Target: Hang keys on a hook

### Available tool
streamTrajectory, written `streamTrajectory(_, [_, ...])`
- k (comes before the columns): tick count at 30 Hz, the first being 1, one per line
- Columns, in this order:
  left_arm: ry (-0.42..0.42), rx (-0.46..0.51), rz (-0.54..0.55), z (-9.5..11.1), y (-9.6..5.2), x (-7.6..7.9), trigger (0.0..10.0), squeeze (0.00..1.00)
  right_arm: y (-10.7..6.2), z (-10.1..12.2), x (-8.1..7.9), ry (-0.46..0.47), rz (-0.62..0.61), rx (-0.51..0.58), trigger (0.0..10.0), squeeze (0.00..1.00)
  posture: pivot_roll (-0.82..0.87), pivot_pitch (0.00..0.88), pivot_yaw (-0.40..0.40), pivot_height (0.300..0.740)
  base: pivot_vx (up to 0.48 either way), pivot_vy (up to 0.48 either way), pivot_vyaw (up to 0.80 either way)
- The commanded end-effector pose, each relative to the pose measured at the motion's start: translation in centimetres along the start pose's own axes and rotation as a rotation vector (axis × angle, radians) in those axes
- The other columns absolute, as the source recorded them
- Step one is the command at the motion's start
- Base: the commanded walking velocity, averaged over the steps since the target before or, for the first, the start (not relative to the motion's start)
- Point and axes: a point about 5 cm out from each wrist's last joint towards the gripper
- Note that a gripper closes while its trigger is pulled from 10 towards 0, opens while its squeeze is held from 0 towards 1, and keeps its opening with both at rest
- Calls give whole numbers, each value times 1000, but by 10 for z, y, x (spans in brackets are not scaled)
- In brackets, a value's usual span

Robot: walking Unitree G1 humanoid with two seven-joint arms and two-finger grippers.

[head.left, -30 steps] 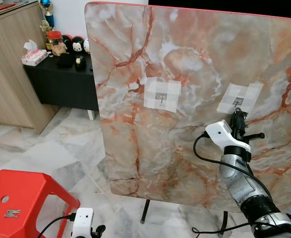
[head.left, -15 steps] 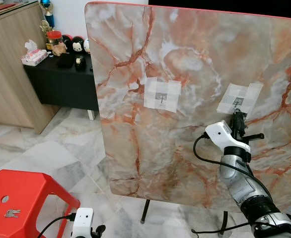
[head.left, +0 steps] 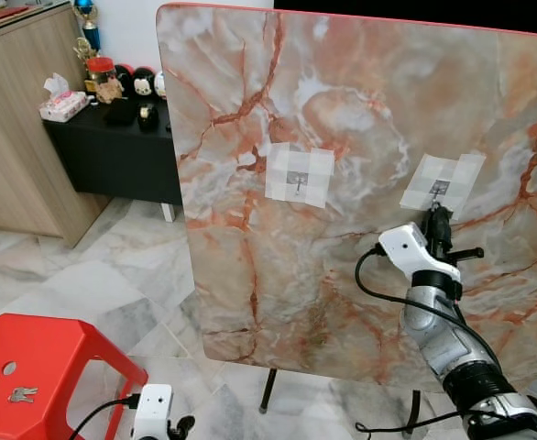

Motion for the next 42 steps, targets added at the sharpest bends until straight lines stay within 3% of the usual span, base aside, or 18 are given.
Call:
streamTrajectory(1, [6,-7,4,-1,0,-1,10000,0,4,5,4,21,-16,8,10000,1000,100,0,-69,740,0,0,0])
streamTrajectory(11, [7,-8,3,-2,0,-1,10000,0,1,4,3,40,-18,11,10000,1000,100,0,-68,740,0,0,0])
streamTrajectory(28, [8,-10,1,-3,-1,0,10000,0,-26,2,-7,139,73,77,10000,1000,95,2,-69,740,0,0,0])
streamTrajectory(29, [9,-11,0,-3,-1,0,10000,0,-29,0,-8,168,89,69,10000,741,93,1,-69,740,0,0,0])
streamTrajectory(30, [10,-12,0,-3,-1,0,10000,0,-36,-3,-12,223,129,46,10000,0,93,1,-69,740,0,0,0])
streamTrajectory(34, [9,-12,0,-3,-1,0,10000,0,-49,-15,-20,293,192,-30,10000,0,93,0,-71,740,0,0,0])
streamTrajectory(37, [11,-12,1,-2,0,-1,10000,0,-63,-44,-34,400,254,-271,10000,0,91,0,-70,740,0,0,0])
streamTrajectory(39, [11,-11,1,-2,0,0,10000,0,-66,-49,-36,428,256,-323,10000,0,91,0,-70,740,0,0,0])
streamTrajectory(42, [13,-10,2,-1,0,-1,10000,0,-82,-76,-47,559,278,-572,10000,0,96,0,-69,740,0,0,0])
Point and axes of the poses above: a point about 5 cm out from each wrist's last joint towards the gripper, its own y axis pointing out of the wrist towards the gripper, its own z axis along the axis of the wrist's last joint, x = y × z, and after that the axes turned 6 degrees about -y, right-handed
